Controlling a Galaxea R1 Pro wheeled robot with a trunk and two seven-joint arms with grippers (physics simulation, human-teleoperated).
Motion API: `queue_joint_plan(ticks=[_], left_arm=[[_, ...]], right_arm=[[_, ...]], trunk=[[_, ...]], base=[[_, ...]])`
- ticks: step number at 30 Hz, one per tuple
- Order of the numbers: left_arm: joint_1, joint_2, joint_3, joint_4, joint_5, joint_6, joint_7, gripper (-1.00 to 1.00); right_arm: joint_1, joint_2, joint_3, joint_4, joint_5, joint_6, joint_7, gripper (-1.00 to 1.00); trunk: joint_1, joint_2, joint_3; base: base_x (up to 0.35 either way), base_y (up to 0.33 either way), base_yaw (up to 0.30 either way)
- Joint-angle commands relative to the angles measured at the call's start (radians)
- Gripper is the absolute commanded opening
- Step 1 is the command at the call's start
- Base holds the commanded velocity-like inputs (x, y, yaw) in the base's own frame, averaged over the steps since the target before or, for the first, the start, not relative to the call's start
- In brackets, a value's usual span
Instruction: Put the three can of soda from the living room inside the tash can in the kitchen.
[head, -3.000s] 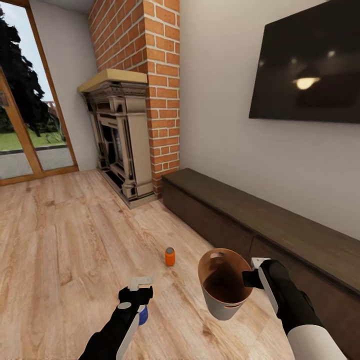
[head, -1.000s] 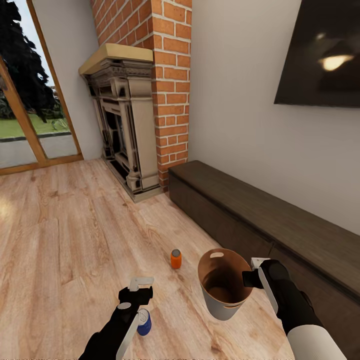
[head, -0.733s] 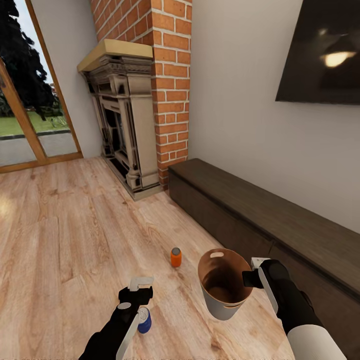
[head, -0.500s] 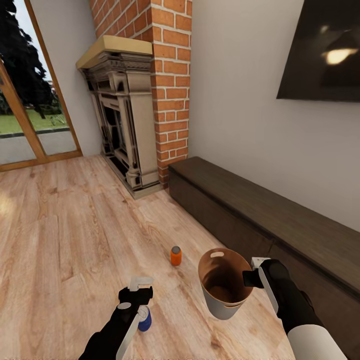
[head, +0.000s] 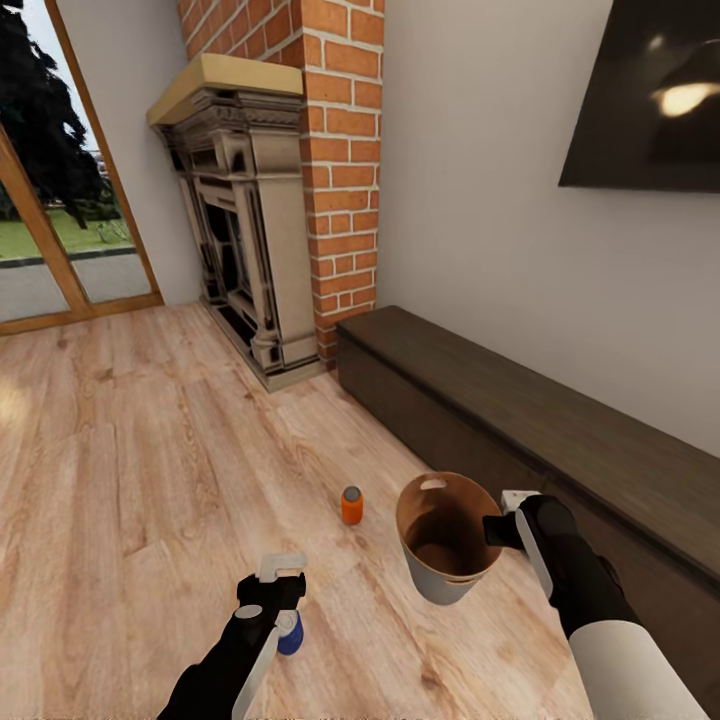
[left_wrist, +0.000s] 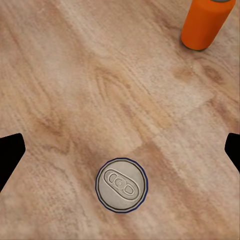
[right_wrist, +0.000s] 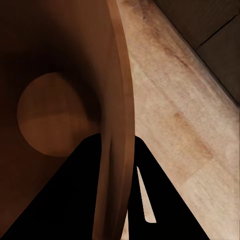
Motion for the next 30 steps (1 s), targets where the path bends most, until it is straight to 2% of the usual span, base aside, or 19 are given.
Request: queue_joint_plan(ticks=[1,17,30], left_arm=[[0.000,0.000,0.000,0.000,0.000,0.000,0.000,1.00],[0.000,0.000,-0.001,0.000,-0.001,0.000,0.000,1.00],[0.000,0.000,-0.002,0.000,0.000,0.000,0.000,1.00]], right_arm=[[-0.003,0.000,0.000,0.000,-0.016,0.000,0.004,-1.00],[-0.013,0.000,0.000,0.000,-0.017,0.000,0.004,-1.00],[-0.015,0.000,0.000,0.000,-0.017,0.000,0.004,-1.00]], trunk=[[0.000,0.000,-0.002],[0.000,0.000,-0.027],[0.000,0.000,-0.030]], base=[[0.000,0.000,0.000],[0.000,0.000,0.018],[0.054,0.000,0.009]])
